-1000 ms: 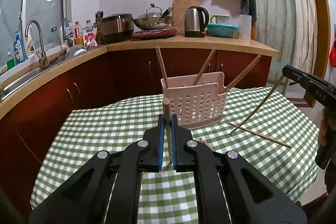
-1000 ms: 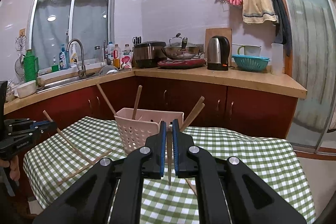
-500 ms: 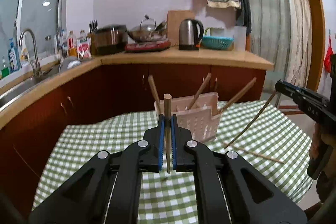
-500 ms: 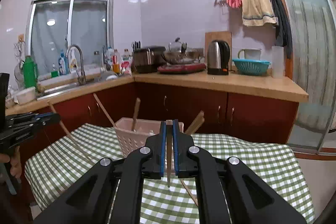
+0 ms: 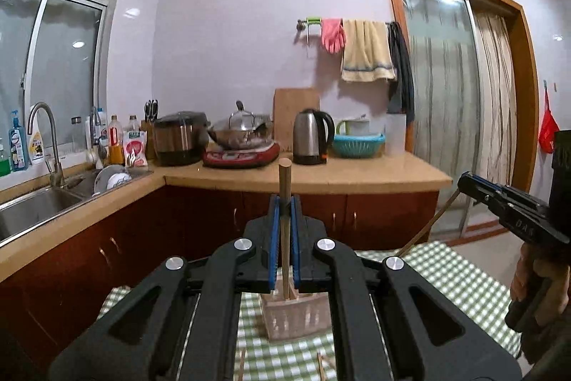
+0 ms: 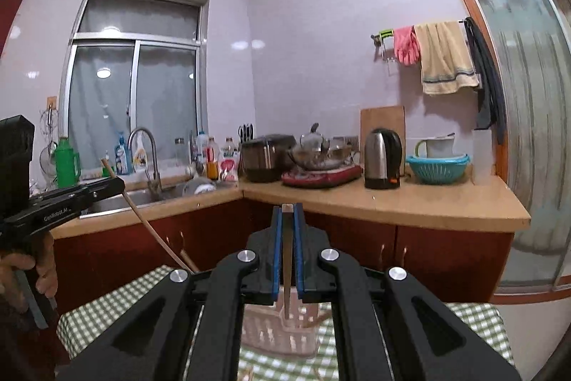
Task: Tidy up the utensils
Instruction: 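Lift both held chopsticks upright and carry them over the utensil holder, then lower the chopsticks into the holder and open both tools, then move both tools to the loose chopsticks and close each on one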
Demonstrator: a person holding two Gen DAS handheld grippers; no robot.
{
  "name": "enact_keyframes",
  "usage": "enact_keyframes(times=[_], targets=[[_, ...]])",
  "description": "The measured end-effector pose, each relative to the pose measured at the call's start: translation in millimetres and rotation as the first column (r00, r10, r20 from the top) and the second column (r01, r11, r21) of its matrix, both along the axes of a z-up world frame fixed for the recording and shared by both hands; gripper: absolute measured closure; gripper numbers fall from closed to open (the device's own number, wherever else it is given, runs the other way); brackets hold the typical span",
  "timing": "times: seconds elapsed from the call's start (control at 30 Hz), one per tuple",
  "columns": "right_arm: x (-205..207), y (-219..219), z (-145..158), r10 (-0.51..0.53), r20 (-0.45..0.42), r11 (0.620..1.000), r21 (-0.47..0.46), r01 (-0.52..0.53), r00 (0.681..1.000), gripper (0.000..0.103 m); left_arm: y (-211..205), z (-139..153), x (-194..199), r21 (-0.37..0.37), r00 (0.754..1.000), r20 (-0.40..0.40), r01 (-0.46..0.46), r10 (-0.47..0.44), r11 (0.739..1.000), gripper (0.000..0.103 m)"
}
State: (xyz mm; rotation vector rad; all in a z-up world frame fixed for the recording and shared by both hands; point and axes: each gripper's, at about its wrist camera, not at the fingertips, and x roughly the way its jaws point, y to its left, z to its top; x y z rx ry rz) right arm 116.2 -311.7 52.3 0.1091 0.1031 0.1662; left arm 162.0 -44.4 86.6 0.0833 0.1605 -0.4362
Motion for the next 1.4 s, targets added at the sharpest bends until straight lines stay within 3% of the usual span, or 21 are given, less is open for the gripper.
enact_keyframes(times=[0.23, 0.7, 0.73, 0.8, 0.9, 1.0, 1.23, 1.4], targets=[[43.0, -1.5, -19.5, 0.002, -0.027, 1.0, 0.019, -0.002, 1.0, 0.096, -15.3, -22.3, 39.5, -0.009, 1.0, -0.022, -0.02, 0.02, 1.0, 0.097], [86.8, 10.6, -94.6, 0.038, -0.204, 0.999, 0.034, -0.032, 0.978, 0.096, -26.6, -100.5, 93.0, 0.027, 0.988, -0.156, 0.001, 0.003, 1.0, 0.096], [87.1, 12.6, -98.4, 0.042, -0.217, 0.999, 0.03, -0.037, 0.975, 0.096, -26.2, -103.3, 94.7, 0.028, 0.987, -0.159, -0.003, 0.008, 1.0, 0.094], [87.0, 12.5, -99.9, 0.039, -0.224, 0.999, 0.03, -0.033, 0.974, 0.092, -25.7, -109.0, 95.5, 0.035, 0.985, -0.172, -0.004, 0.01, 0.999, 0.079], [80.1, 10.6, -98.8, 0.026, -0.22, 0.999, 0.035, -0.019, 0.975, 0.064, -23.5, -112.3, 92.6, 0.032, 0.984, -0.177, -0.012, 0.017, 0.999, 0.054], [71.6, 11.1, -93.6, 0.004, -0.2, 1.0, 0.012, -0.001, 0.98, 0.058, -18.2, -112.2, 86.5, 0.019, 0.983, -0.18, -0.019, 0.022, 1.0, 0.045], [28.5, 14.5, -87.3, -0.051, -0.159, 0.998, -0.036, 0.046, 0.986, 0.048, -3.3, -119.2, 56.4, 0.019, 0.979, -0.196, -0.059, 0.062, 0.998, 0.037], [-15.7, 21.5, -105.7, -0.064, -0.169, 0.998, -0.037, 0.059, 0.984, 0.047, 3.0, -138.9, 18.4, 0.065, 0.977, -0.188, -0.089, 0.1, 0.994, 0.036]])
